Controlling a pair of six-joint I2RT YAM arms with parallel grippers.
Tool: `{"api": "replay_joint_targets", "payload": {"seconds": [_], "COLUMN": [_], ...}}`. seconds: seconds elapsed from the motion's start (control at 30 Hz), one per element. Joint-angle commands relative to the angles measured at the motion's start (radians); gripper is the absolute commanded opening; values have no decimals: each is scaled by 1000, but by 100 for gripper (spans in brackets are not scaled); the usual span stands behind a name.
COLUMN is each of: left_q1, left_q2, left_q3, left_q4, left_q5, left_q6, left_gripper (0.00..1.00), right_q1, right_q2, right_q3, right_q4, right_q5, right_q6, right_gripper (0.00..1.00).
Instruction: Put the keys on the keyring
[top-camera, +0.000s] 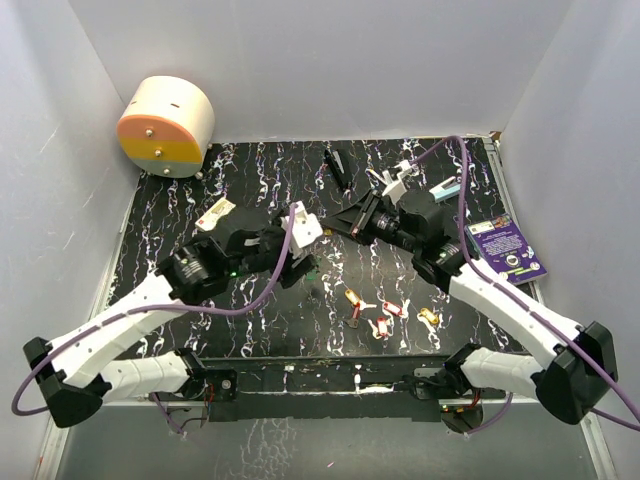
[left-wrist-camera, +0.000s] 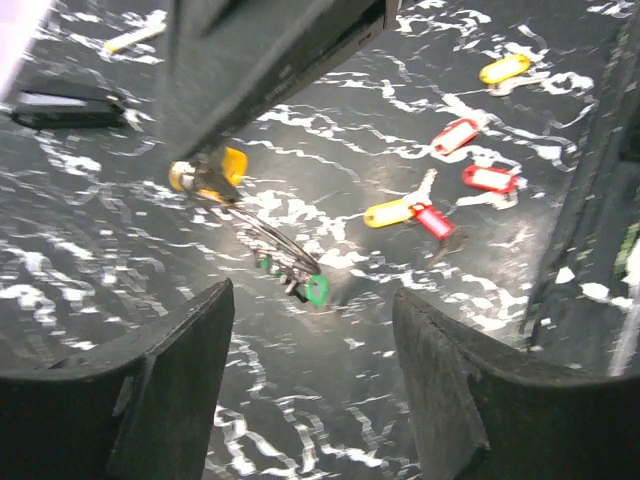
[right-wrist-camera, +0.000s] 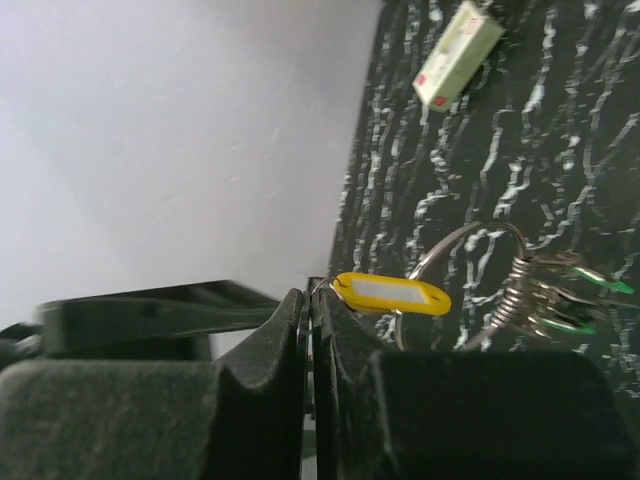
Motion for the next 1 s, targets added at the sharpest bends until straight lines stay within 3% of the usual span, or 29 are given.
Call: {"api": "replay_joint_targets", "payload": {"seconds": [0.0, 0.13, 0.27, 0.47, 0.6, 0.73, 0.97], "left_q1": [39, 125, 210, 221, 224, 224, 226], "left_q2": [-98, -87, -53, -45, -60, -55, -65], "left_q3": [98, 235, 340, 338, 301, 280, 226], "left_q4": [-98, -103, -115, -153, -133, -122, -77], "left_q5": [-114, -193, -217, -281, -284, -299, -285], "left_q6": [225, 394, 460, 432, 422, 416, 395], "left_gripper": [69, 74, 74, 74, 75, 75, 76], "right_q1": [-19, -79, -159, -177, -180, -198, -262], "right_q2": [55, 196, 418, 789, 950, 1011, 1032], "right_q3": [96, 147, 259, 641, 767, 724, 431], "right_q4": [-33, 28, 203, 292, 393, 464, 697], "right_q5": [60, -15, -195, -375, -399, -375, -359], "right_q6": [-145, -175, -144, -66, 42, 87, 157], "right_gripper": [8, 8, 8, 8, 8, 8, 8]}}
